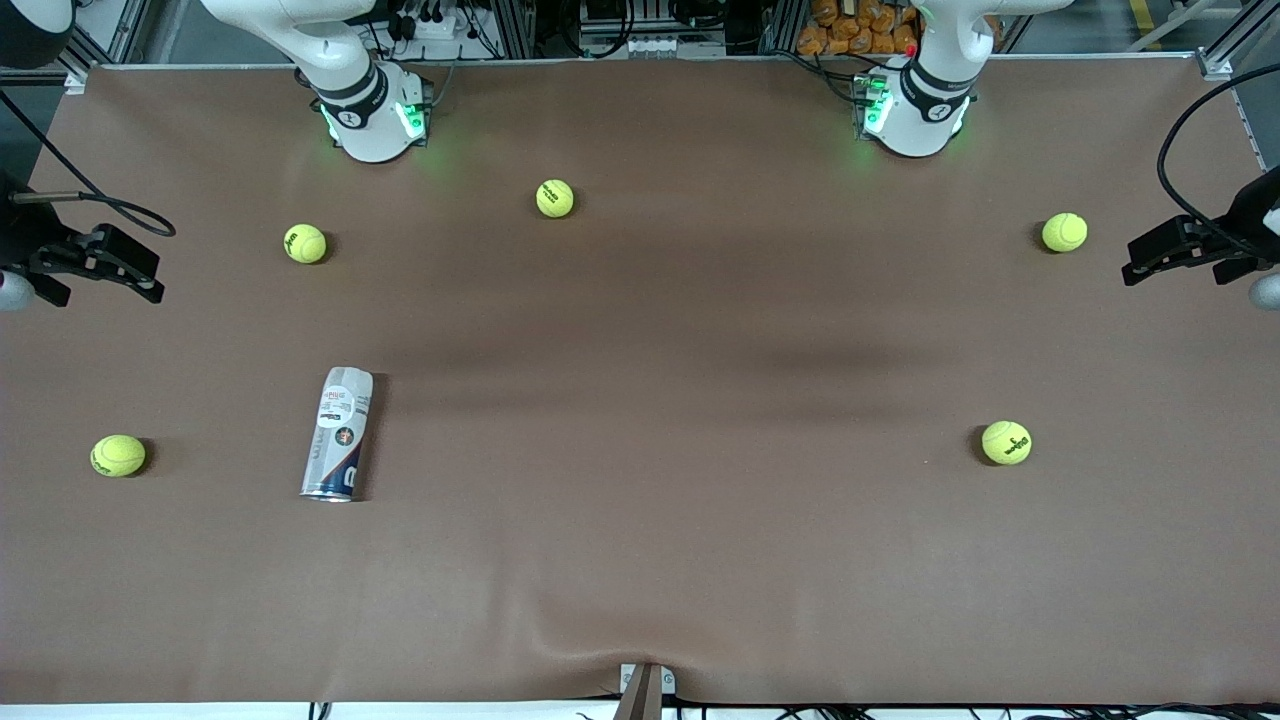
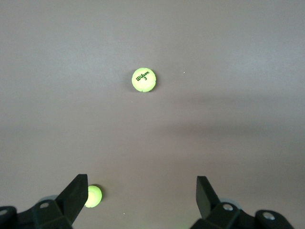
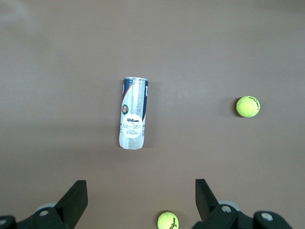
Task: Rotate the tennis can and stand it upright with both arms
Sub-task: 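Move the right gripper down over the lying Wilson can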
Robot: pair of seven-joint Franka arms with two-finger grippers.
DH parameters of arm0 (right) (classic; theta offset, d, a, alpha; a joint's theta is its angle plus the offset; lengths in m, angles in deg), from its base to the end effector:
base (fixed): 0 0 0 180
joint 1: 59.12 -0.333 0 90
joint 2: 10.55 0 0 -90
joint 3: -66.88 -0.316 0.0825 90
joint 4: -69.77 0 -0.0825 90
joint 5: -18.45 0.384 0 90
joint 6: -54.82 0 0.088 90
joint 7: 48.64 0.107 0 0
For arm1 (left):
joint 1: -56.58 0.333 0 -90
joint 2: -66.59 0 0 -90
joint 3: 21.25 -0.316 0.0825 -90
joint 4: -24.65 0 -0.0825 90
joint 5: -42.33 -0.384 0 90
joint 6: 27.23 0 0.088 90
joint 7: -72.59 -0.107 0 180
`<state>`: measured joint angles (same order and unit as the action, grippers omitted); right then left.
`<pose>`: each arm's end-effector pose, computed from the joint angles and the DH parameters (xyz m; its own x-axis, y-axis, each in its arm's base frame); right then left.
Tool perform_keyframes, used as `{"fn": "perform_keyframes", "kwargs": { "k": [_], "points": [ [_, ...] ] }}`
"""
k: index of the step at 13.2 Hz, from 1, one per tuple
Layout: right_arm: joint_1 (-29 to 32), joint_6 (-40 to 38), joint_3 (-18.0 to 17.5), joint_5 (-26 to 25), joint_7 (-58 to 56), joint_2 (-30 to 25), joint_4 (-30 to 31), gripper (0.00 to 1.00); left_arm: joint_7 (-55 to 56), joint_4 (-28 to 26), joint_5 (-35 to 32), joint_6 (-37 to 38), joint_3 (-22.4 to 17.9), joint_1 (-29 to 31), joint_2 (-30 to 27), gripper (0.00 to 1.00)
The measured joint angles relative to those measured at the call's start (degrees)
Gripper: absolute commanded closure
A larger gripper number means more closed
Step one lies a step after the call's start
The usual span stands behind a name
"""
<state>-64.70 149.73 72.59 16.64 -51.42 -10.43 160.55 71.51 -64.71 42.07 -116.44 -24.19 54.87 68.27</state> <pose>0.5637 -0.0043 0.6248 0.9965 0.0489 0.0683 0.0466 -0.9983 0.0351 0.5616 0.0121 0.6122 0.9995 0.0027 -0.0320 0.0025 -1.0000 -0.0054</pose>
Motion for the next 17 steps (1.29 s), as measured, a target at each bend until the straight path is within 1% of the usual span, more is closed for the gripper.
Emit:
{"fn": "perform_keyframes", "kwargs": {
  "k": [4, 8, 17],
  "points": [
    [0.00, -0.12, 0.00, 0.01, 0.00, 0.00, 0.42, 0.00, 0.00, 0.00, 0.00, 0.05, 0.00, 0.06, 0.00, 0.00],
    [0.01, -1.27, 0.10, 3.17, 0.01, 0.00, 0.50, 0.00, 0.00, -0.01, 0.00, 0.12, -0.11, 0.19, 0.00, 0.00],
    [0.05, -1.49, 0.29, 3.25, 0.01, 0.00, 2.02, 0.00, -0.02, -0.22, 0.00, 0.70, -0.11, 0.19, 0.12, 0.00]
  ]
}}
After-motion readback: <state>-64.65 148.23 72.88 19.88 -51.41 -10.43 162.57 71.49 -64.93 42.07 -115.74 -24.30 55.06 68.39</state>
